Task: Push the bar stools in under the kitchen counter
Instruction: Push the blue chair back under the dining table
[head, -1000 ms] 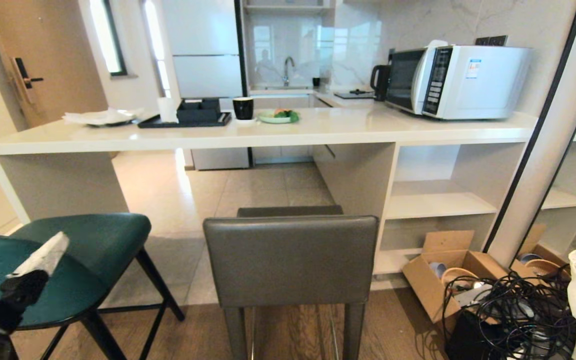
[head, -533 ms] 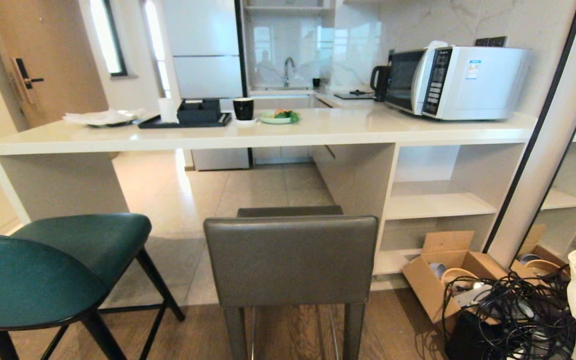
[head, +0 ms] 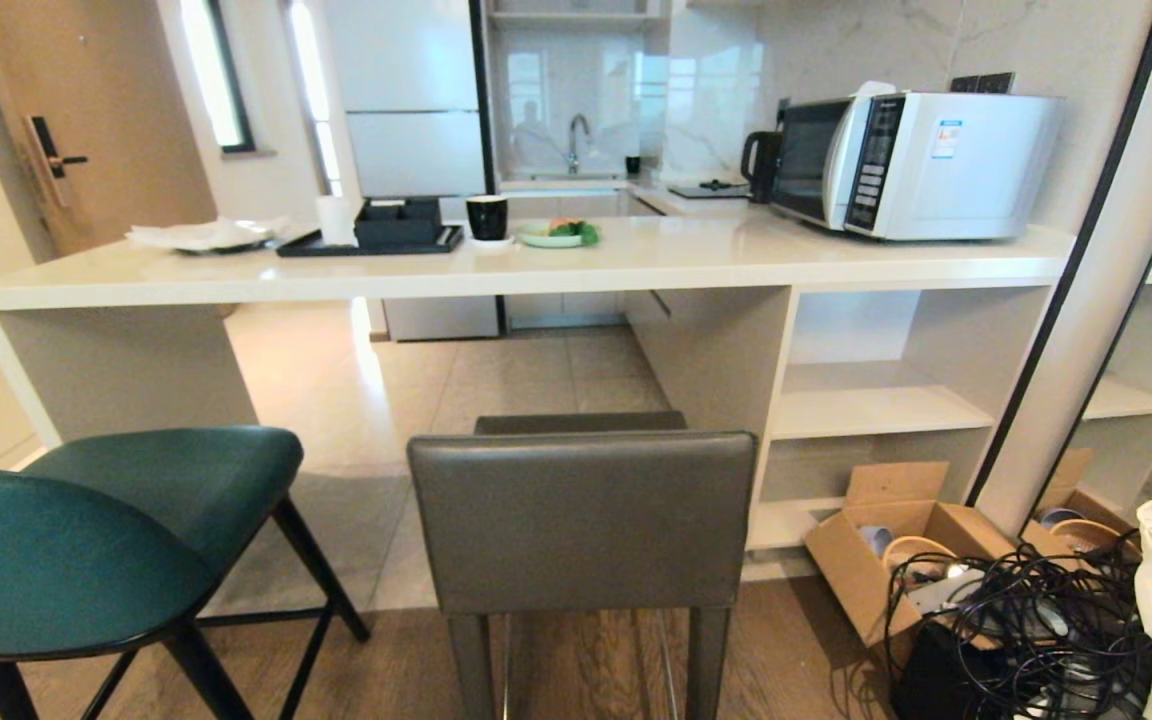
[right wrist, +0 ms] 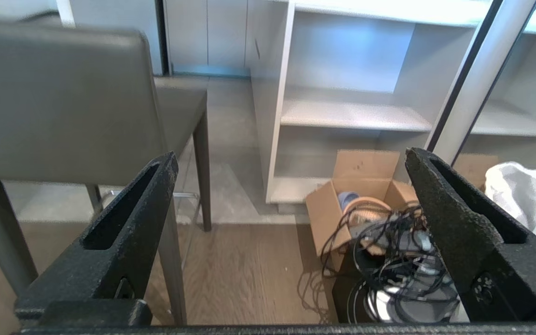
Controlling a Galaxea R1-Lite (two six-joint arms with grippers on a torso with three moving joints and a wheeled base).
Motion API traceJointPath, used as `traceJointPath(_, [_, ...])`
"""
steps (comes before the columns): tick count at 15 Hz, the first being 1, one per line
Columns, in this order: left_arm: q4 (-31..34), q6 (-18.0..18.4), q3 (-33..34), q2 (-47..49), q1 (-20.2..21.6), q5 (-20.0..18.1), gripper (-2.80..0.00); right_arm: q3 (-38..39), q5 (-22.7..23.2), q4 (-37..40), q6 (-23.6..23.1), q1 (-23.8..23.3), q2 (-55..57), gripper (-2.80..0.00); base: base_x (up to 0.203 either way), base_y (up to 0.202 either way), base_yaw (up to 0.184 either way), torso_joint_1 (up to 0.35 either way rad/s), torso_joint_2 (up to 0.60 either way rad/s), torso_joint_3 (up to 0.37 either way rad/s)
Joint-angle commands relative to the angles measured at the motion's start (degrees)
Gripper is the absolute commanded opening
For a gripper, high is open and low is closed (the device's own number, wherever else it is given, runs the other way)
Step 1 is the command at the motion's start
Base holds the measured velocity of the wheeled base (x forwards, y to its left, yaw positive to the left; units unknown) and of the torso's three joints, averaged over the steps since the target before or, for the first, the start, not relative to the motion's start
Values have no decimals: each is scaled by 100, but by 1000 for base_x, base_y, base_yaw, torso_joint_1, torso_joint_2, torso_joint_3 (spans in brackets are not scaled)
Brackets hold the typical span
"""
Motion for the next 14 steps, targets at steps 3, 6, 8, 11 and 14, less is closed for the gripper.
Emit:
traceJointPath(3, [-713,167,797,-165,-4,15,0,715,40,-518,394,1,-16,0,0,0,0,0,0,0])
traceJointPath(6, [-389,178,803,-162,-2,92,0,710,42,-346,336,1,-16,0,0,0,0,0,0,0])
traceJointPath(8, [-397,201,804,-165,-2,78,0,710,33,-346,339,1,-16,0,0,0,0,0,0,0])
traceJointPath(11, [-389,170,804,-165,-2,104,0,711,79,-330,90,1,-16,0,0,0,0,0,0,0])
traceJointPath(14, [-398,115,804,-165,-2,122,0,710,78,-319,30,1,-16,0,0,0,0,0,0,0])
